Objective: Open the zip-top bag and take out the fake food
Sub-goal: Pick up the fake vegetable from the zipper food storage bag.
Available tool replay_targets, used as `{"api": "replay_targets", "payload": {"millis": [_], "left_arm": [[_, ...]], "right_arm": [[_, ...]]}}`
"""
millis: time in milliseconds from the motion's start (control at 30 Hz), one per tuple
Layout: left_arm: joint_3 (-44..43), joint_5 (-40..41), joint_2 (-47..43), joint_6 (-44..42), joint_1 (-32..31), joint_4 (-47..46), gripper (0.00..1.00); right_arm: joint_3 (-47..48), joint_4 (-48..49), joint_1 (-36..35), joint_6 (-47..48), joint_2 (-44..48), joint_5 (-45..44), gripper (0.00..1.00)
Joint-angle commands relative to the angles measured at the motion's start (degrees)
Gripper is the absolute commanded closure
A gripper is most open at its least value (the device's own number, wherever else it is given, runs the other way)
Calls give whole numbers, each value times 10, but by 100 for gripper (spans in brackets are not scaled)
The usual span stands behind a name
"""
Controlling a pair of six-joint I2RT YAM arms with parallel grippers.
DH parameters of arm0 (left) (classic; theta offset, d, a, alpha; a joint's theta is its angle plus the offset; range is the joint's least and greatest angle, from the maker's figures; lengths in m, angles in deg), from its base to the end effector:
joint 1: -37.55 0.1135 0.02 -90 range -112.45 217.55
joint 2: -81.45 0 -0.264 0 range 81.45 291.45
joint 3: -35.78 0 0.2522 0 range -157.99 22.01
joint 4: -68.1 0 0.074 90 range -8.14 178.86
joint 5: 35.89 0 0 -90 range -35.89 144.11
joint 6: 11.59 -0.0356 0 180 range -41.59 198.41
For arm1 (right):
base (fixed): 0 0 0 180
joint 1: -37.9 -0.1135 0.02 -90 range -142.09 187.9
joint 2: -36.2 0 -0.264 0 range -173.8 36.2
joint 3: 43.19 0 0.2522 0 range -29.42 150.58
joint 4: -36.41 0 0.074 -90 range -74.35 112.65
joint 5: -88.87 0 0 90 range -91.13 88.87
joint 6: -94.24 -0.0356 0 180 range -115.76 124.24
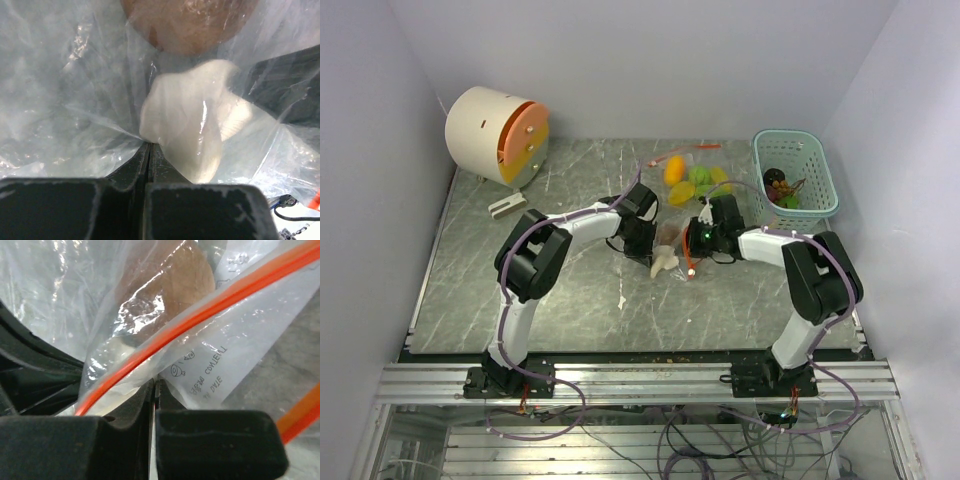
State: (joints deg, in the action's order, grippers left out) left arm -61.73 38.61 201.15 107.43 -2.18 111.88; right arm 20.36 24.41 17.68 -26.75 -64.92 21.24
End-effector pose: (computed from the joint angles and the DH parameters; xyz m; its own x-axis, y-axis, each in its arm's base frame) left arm 0.3234 -0.2812 0.1486 -0.9536 0.1847 -0.2377 0.2710 0.8704 -0.4110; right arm 0.3145 0.1303 0.1374 -0.8961 0.1773 -0.4068 -0.1048 0.8062 0.5823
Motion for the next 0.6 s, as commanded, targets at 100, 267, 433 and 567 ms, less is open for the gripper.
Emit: {"api": "replay_targets", "payload": {"millis": [100,267,433,567], "left_arm": [[-5,6,19,9,-9,-12,93],[8,5,5,17,1,-21,93],[30,-2,-12,24,18,-37,93],[41,-5,-20,23,30,-41,93]], "right_arm": [[-15,-30,50,6,84,-1,100],[-5,-65,92,18,115,-10,100],[30,-129,136,33,135,-21,100],[72,-173,158,40,143,-37,100]]}}
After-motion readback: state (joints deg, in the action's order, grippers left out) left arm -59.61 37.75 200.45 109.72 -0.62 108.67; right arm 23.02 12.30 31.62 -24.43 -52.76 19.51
